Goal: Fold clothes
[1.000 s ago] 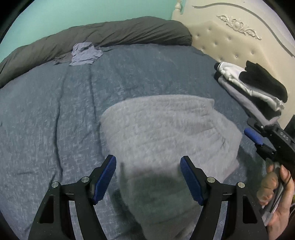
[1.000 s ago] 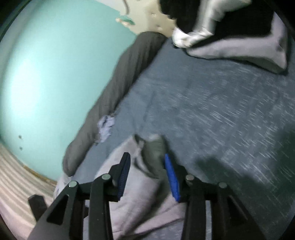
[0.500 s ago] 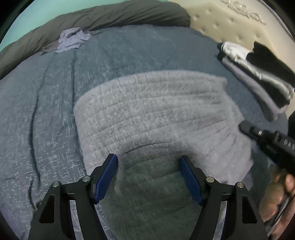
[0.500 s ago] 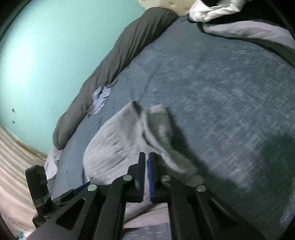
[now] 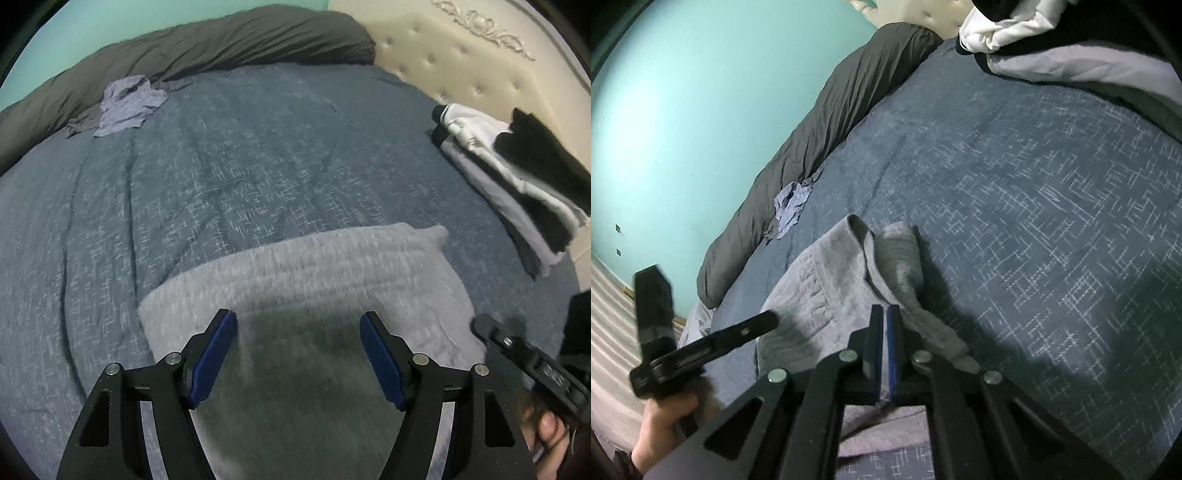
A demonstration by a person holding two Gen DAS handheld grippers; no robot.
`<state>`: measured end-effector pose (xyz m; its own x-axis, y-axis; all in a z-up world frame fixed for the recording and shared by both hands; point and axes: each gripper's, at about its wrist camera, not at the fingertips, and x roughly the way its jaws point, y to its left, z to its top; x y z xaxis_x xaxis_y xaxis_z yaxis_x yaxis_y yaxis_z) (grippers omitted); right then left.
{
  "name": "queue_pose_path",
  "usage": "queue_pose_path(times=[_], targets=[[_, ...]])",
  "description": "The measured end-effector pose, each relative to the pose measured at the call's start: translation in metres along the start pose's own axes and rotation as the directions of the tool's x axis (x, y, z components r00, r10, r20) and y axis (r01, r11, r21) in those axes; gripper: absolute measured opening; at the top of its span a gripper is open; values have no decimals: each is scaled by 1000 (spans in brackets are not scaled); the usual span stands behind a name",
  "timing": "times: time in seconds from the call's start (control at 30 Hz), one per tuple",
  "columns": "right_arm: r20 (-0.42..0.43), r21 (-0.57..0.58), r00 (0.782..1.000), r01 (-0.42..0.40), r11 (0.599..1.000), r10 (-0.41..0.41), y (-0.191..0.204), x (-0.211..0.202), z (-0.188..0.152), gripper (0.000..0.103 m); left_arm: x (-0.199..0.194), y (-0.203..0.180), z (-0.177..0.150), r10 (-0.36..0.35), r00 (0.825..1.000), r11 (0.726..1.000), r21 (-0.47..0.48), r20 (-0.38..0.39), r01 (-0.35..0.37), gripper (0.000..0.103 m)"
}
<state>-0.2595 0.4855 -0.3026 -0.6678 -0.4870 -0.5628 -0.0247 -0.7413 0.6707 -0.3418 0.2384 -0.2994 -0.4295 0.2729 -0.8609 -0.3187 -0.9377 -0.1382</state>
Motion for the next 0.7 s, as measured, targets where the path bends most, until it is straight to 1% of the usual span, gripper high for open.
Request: queue_pose_path(times=[0.17,0.3,0.37,0.43,0.53,0.57,0.7], targets=[[-7,-5,1000,-4,1000,4,-1,2,-2,0,32,4,0,16,998,1000,-5,-63,-16,74],[-4,5,1000,-12,1000,12,-3,4,-3,0,22,-3,8,30,998,1000,4,-64,-30,74],[0,13,1000,-16,1000,16,-5,3,-4,0,12,-12,16,23,999,1000,11,-45,-23,74],[5,13,1000,-12,1000,12,-5,2,-4,0,9,-26,26,-2,999,1000,26,-36,3,74],[10,3,1000,1,1000,-1,-6,-2,-5,0,24,-50,40,-18,998,997,76,-62,22,74],[11,1,1000,4,1000,-4,-6,-3,-5,0,30,-52,42,-17,997,997,73,-69,22,74],[9,12,1000,7,1000,-7,-11,-4,-6,0,60,-50,45,-25,992,1000,5,-120,25,73]])
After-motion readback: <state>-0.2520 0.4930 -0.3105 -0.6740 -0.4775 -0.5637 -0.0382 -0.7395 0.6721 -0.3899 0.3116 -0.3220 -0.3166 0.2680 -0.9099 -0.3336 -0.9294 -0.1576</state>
